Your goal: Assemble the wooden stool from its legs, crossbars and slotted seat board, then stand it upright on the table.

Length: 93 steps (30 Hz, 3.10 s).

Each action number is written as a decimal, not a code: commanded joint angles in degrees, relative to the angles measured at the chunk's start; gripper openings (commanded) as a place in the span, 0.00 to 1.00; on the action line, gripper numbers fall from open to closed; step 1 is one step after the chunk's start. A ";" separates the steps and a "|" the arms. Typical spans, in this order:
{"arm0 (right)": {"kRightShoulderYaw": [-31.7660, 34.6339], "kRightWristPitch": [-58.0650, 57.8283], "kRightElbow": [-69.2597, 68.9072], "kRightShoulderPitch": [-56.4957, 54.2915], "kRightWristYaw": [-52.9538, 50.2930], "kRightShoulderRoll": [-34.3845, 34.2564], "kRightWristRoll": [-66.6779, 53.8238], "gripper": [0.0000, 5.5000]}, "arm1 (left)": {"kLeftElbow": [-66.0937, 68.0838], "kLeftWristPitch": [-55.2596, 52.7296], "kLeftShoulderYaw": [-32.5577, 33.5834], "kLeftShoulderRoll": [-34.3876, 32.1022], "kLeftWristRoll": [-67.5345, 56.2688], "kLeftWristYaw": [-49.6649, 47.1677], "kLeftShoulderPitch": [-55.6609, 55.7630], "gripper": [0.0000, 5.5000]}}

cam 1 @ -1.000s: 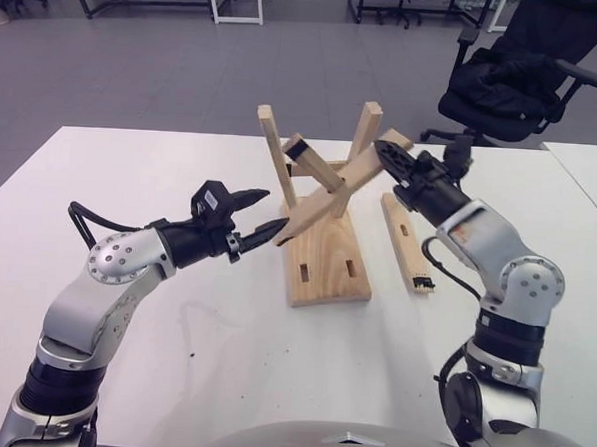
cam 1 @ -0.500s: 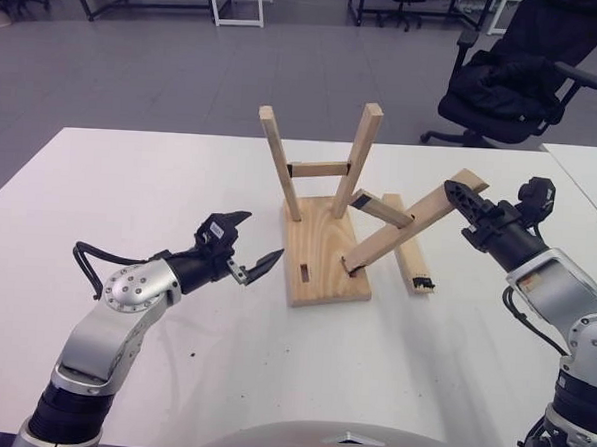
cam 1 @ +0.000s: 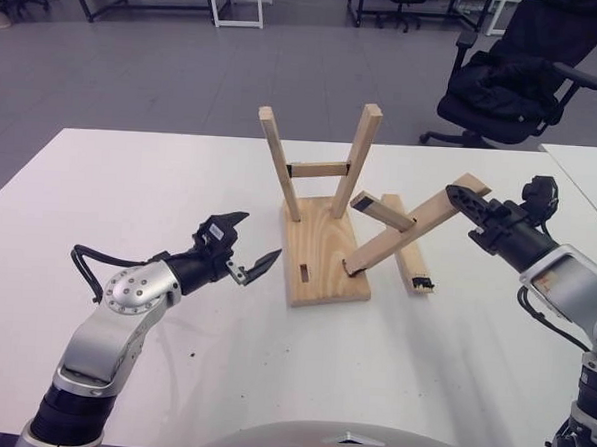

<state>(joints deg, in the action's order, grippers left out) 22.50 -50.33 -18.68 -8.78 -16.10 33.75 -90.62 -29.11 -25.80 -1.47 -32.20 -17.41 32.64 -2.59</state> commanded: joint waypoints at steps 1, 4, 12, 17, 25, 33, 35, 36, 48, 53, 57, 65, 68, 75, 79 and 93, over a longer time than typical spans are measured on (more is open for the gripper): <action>-0.21 -1.32 1.69 -1.21 -2.58 2.47 -3.34 0.19 | 0.73 0.05 0.11 0.12 0.93 -0.45 0.20 0.88; -0.32 -1.56 2.73 -1.76 -3.07 4.20 -5.57 0.19 | 0.85 0.20 0.04 0.08 1.18 -0.36 0.14 0.88; -4.51 2.84 -2.55 -1.20 -2.34 1.70 5.22 0.19 | 1.54 0.48 -0.39 0.02 1.90 -0.26 0.40 0.88; -5.03 6.29 -6.75 1.58 -4.45 -1.89 9.54 0.19 | 1.12 0.64 -0.55 0.51 2.67 -0.39 -0.50 0.88; -5.41 9.33 -10.37 2.90 -7.99 -4.91 13.65 0.19 | 0.62 0.54 -0.73 0.89 3.56 -0.99 -1.79 0.88; -15.74 8.31 -17.22 5.56 -2.40 -2.48 29.44 0.19 | 0.29 0.44 -2.21 1.37 4.15 -2.06 -2.26 0.88; -17.47 8.01 -16.53 5.04 -0.10 -2.21 32.17 0.19 | 0.34 0.48 -2.48 1.46 4.53 -2.04 -2.14 0.88; -18.16 8.00 -16.02 4.72 0.92 -2.12 33.61 0.19 | 0.47 0.49 -2.57 1.49 4.64 -1.95 -1.96 0.88; -28.16 2.26 -13.93 4.03 3.81 -2.94 43.51 0.19 | 2.93 1.18 -4.54 1.40 6.50 -1.19 -0.19 0.88; -27.82 0.48 -12.12 5.29 4.87 -3.70 44.37 0.19 | 4.07 2.32 -5.31 2.03 6.99 -1.21 0.11 0.88; -22.72 3.96 -10.55 3.59 5.89 -6.93 42.49 0.19 | 5.04 3.36 -5.26 2.33 7.31 -1.13 0.09 0.88; -18.87 9.42 -12.14 -1.12 10.70 -10.44 43.39 0.19 | 5.91 4.29 -5.02 2.45 7.64 -1.10 -0.04 0.88; -19.40 12.34 -12.94 -2.51 13.52 -10.36 47.07 0.33 | 6.64 4.42 -4.57 2.11 7.50 -0.78 0.89 0.88; -8.90 14.53 -13.72 -11.05 20.01 -9.03 40.29 0.56 | 7.96 5.18 -4.42 2.60 7.96 -1.31 1.64 0.88; 3.31 15.97 -8.12 -16.39 18.29 -9.31 22.06 0.63 | 8.72 6.37 -3.05 3.44 8.11 -3.12 1.79 0.88; -18.72 17.75 15.89 6.15 26.45 -9.10 58.96 0.63 | 9.65 5.70 4.40 9.75 5.48 -10.32 6.62 0.88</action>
<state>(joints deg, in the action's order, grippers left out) 4.78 -32.00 -4.62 -2.58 10.40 25.67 -33.35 -19.10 -18.68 3.19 -22.89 -11.61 22.69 3.18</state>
